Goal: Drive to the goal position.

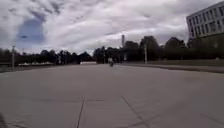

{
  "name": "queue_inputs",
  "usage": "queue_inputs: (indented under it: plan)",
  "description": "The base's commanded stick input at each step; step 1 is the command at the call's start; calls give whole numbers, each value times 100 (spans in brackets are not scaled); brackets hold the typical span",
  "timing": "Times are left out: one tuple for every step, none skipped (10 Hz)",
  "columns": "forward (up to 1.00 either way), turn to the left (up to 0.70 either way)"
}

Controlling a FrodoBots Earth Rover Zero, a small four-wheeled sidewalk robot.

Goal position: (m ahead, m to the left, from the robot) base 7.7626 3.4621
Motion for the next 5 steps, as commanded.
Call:
queue_inputs:
  plan:
    - [70,1]
    - [70,1]
    - [70,1]
    - [70,23]
    - [70,36]
